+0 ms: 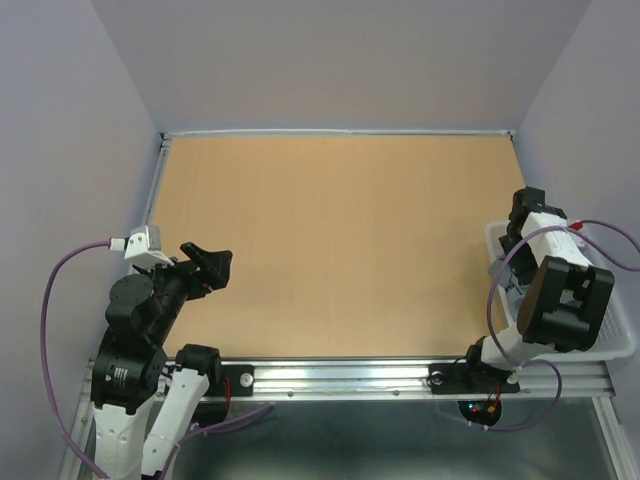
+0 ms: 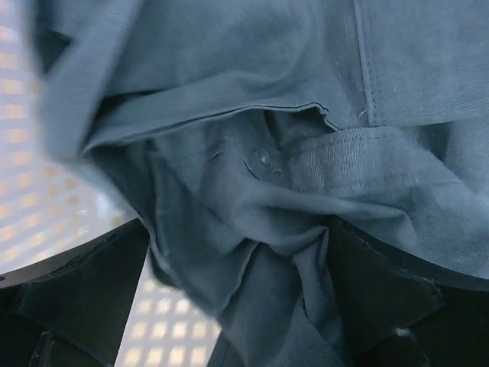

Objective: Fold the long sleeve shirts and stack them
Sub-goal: Grab the shirt from the pile

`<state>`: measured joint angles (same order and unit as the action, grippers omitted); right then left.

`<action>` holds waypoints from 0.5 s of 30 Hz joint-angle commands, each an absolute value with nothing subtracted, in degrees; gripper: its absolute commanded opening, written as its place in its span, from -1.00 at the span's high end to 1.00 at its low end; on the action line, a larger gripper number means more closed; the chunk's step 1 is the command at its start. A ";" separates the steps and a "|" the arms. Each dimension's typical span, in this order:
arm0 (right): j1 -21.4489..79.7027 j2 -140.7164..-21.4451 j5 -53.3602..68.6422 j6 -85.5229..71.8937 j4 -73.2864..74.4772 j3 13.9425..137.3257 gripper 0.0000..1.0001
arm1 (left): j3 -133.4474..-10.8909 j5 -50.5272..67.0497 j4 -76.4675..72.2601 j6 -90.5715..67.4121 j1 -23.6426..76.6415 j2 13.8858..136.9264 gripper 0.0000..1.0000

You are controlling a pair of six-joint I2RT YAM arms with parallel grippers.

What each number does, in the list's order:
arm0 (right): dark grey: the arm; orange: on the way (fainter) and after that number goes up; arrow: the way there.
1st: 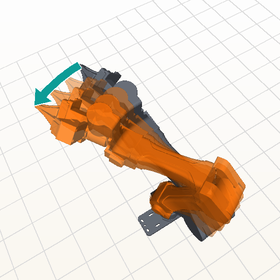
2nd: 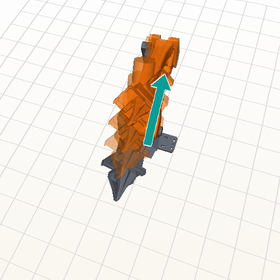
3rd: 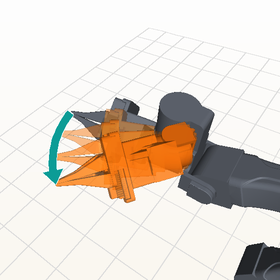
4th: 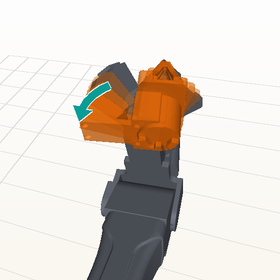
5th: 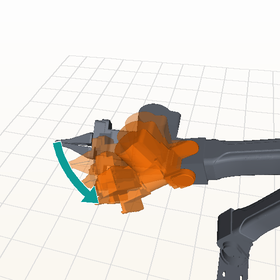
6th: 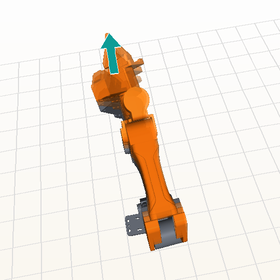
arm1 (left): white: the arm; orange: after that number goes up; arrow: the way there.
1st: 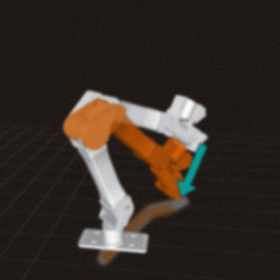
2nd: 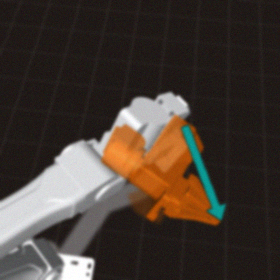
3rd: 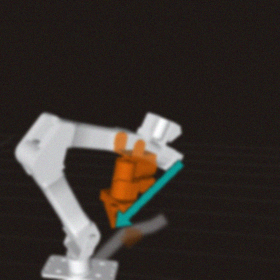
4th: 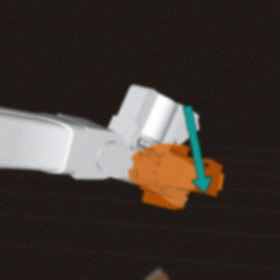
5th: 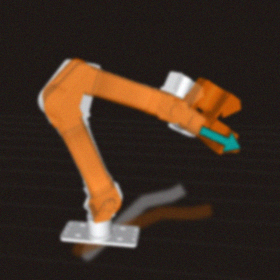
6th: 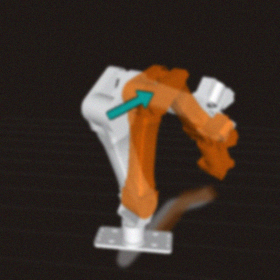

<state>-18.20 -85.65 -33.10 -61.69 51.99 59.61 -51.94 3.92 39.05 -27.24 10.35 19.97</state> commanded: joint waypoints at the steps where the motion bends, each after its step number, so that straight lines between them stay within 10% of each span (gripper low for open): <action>1: -19.07 -89.02 -33.05 -66.52 48.34 55.64 -1.00 | -54.32 4.22 37.62 -25.93 10.98 21.44 -0.98; 4: -19.42 -91.05 -31.99 -66.88 47.11 53.27 -0.75 | -54.40 4.13 37.62 -25.93 11.16 21.53 -0.97; 11: -19.42 -83.00 -36.63 -63.91 48.07 55.19 0.84 | -53.97 4.04 37.35 -26.10 11.86 21.80 -0.97; 15: -19.34 -76.31 -39.37 -57.06 49.39 62.38 0.99 | -53.44 3.87 36.74 -26.63 13.27 21.97 -0.98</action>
